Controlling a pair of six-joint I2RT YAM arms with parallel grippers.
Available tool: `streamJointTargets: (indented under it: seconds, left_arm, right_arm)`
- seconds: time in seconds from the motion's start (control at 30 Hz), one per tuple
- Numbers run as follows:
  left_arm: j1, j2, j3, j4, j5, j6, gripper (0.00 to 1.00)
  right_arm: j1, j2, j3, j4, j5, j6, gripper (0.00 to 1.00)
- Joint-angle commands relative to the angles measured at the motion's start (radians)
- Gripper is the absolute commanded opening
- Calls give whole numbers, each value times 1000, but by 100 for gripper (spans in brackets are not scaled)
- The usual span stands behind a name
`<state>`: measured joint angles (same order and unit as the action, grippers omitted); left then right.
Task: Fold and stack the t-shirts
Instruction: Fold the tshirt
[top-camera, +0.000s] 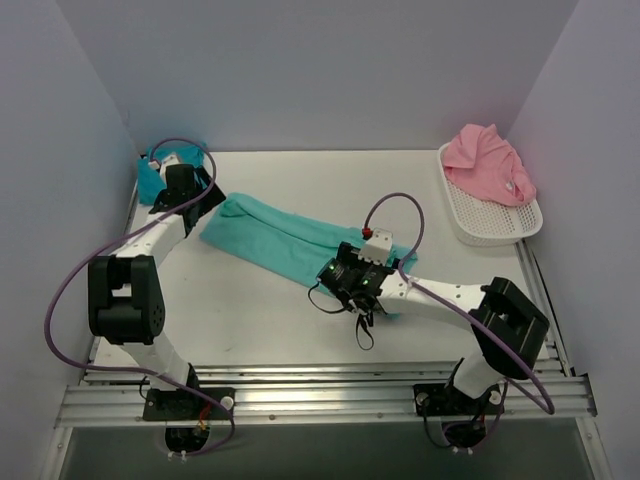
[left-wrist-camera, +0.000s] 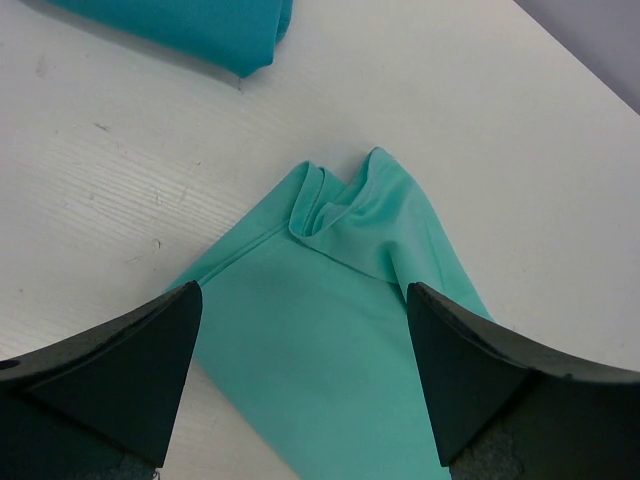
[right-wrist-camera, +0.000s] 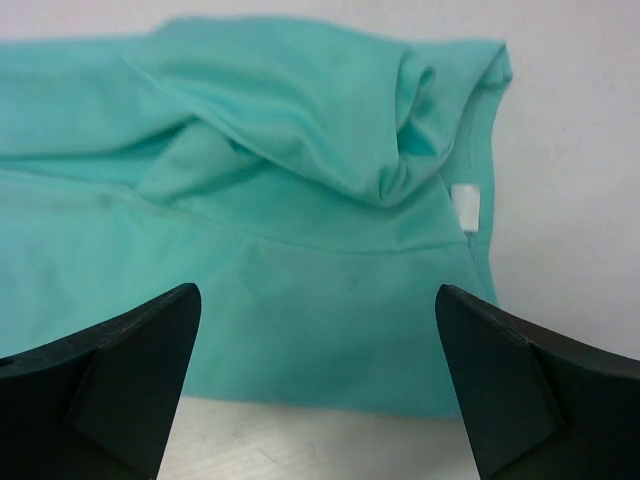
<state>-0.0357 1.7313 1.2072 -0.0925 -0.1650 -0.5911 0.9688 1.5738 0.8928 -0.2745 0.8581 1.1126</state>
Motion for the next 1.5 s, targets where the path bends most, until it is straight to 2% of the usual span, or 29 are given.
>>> streamJointTargets:
  seconds: [0.0, 0.1, 0.23, 0.53, 0.83, 0.9, 0.97, 1.0, 1.1, 1.13, 1.17, 1.37, 1.47]
  left_arm:
    - [0, -41, 8, 48, -10, -4, 92]
    - [-3, -35, 11, 56, -7, -1, 92]
    - [-6, -26, 15, 59, -7, 7, 92]
    - [-18, -12, 11, 76, 7, 11, 92]
    - [-20, -16, -5, 76, 7, 17, 92]
    - [-20, -18, -9, 76, 9, 17, 92]
    - [-20, -19, -9, 76, 9, 17, 92]
    - [-21, -19, -11, 76, 9, 17, 92]
    - [-21, -22, -12, 76, 9, 17, 92]
    - [-23, -24, -15, 100, 9, 17, 92]
    - [-21, -26, -15, 108, 9, 17, 92]
    - [-29, -19, -14, 112, 9, 17, 92]
    - [-30, -21, -18, 114, 7, 17, 92]
  right_arm:
    - [-34, -78, 93, -71, 139, -49, 100]
    - [-131, -77, 118, 41, 84, -199, 100]
    - [-240, -32, 120, 185, -20, -307, 100]
    - [-352, 110, 136, 329, -140, -379, 100]
    - [-361, 190, 155, 368, -175, -376, 98]
    - [-366, 196, 153, 377, -180, -379, 93]
    - [-367, 199, 152, 383, -186, -378, 78]
    - [-367, 201, 152, 389, -189, -379, 62]
    - [-367, 203, 153, 390, -197, -376, 29]
    - [-367, 204, 153, 388, -197, -373, 8]
    - [-367, 204, 153, 383, -197, -370, 0]
    - [-355, 157, 137, 359, -176, -367, 0]
    - [-311, 105, 121, 334, -140, -359, 0]
